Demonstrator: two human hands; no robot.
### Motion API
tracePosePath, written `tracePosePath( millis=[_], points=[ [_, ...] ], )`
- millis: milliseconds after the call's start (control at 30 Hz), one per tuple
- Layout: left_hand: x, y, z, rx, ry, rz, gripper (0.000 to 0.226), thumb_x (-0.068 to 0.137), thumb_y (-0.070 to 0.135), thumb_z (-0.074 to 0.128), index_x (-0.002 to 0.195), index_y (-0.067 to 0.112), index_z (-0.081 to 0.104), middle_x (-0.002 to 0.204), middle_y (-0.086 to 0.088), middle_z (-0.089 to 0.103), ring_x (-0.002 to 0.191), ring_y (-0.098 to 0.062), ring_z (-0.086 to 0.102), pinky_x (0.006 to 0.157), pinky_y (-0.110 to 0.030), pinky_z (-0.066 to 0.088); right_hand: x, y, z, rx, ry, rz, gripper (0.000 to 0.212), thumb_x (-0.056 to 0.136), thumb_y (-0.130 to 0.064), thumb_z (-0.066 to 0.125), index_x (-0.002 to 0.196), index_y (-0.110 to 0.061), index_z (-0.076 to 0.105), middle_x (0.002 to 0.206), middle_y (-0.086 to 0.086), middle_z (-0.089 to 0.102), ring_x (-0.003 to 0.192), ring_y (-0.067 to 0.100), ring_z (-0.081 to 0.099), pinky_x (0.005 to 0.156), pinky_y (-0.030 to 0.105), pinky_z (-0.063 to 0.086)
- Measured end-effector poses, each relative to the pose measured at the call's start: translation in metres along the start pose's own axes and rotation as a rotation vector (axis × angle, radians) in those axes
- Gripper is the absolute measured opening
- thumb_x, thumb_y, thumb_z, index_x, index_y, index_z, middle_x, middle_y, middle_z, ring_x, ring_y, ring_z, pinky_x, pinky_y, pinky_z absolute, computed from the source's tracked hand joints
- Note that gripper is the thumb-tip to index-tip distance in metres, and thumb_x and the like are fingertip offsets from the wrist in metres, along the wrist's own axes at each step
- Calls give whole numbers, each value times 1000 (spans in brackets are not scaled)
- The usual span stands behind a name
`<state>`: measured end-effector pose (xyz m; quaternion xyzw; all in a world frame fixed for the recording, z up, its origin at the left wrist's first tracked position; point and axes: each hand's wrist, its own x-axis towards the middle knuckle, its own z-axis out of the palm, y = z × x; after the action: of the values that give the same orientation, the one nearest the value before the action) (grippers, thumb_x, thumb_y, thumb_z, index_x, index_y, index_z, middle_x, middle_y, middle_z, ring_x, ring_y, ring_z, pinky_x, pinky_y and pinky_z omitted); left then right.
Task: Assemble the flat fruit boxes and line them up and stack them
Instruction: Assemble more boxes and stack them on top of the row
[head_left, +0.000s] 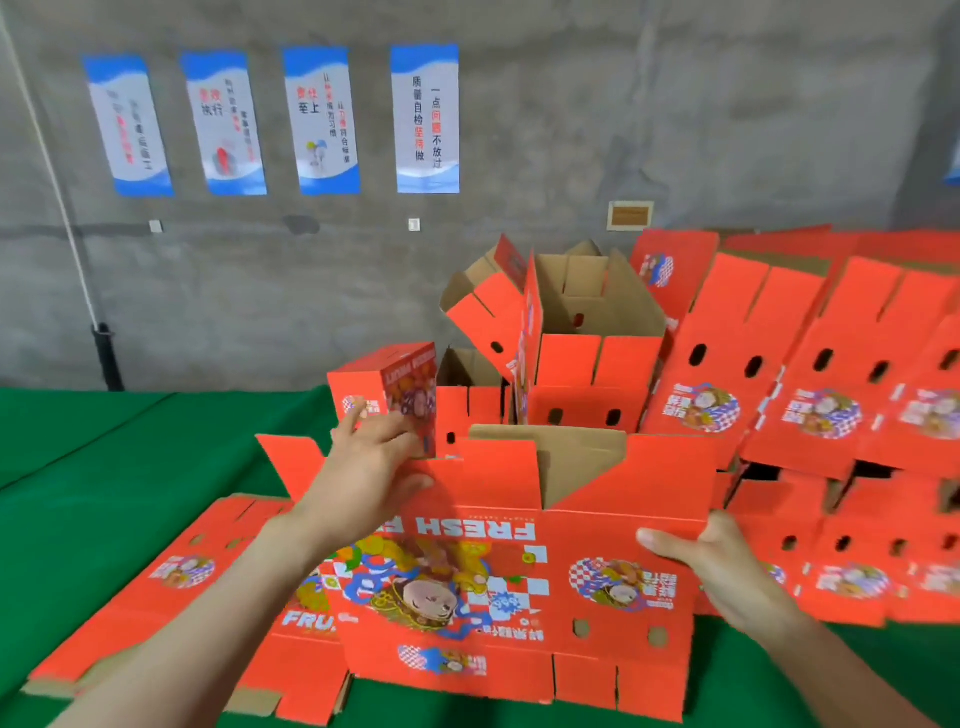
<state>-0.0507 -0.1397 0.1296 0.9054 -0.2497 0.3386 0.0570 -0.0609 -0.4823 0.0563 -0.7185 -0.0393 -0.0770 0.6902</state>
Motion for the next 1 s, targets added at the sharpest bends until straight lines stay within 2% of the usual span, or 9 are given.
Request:
tracePosePath(
  millis=[67,167,300,367,533,733,800,900,1000],
  points=[
    [10,27,3,-38,-33,88,20,76,29,68,79,9,67,81,-5,62,79,-32,62,73,-41,46,-11,2,-32,-29,53,-11,36,65,-7,79,99,-11,68,96,7,74,94,25,70,86,40,51],
    [22,71,9,-83,-28,128,19,72,25,75,75,8,66,74,-6,61,72,-33,61,61,-38,44,-25,-1,-67,-257,289,-98,50,71,-6,81,111,-20,54,112,-7,61,100,13,60,88,32,45],
    [35,132,18,-93,-43,135,20,68,20,83,77,8,69,78,-7,64,79,-32,63,61,-33,40,-49,-11,-88,-570,662,-580,50,75,-5,78,117,-10,52,109,-2,49,84,1,45,79,17,39],
    [37,161,17,-108,-45,153,19,68,19,82,75,8,68,79,-8,65,81,-32,62,66,-37,42,-59,-16,-87,-635,447,-659,36,81,-9,73,111,-16,54,93,-11,55,75,2,50,69,10,40],
    [38,210,13,-149,-44,176,22,66,17,84,70,6,66,74,-9,60,76,-35,59,66,-41,43,-63,-25,-93,-652,23,-304,17,83,-26,71,84,-28,55,54,-18,56,42,4,48,43,13,36],
    [45,214,6,-217,-323,8,31,96,35,50,88,9,66,116,-5,53,113,-24,53,87,-34,42,-76,-28,-116,-603,-249,-174,25,94,-27,58,101,-49,51,96,-18,64,52,15,68,43,23,49],
    [55,204,-8,-115,-472,-88,38,98,39,43,82,11,63,109,-3,58,109,-23,55,86,-35,44,-79,-29,-122,-623,-281,-173,29,95,-28,56,105,-53,47,103,-26,59,55,16,69,45,23,50],
    [67,187,-22,-44,-753,-223,45,98,42,42,66,13,55,67,1,51,71,-21,51,60,-27,36,-84,-32,-131,-628,-302,-156,28,96,-30,54,112,-51,44,109,-25,57,58,15,70,50,25,54],
    [63,168,-24,-352,-927,-400,46,91,56,49,77,17,69,90,12,68,90,-12,59,75,-19,37,-89,-34,-135,-637,-350,-138,26,97,-30,52,110,-51,44,107,-26,56,61,15,71,55,27,56]
  ],
)
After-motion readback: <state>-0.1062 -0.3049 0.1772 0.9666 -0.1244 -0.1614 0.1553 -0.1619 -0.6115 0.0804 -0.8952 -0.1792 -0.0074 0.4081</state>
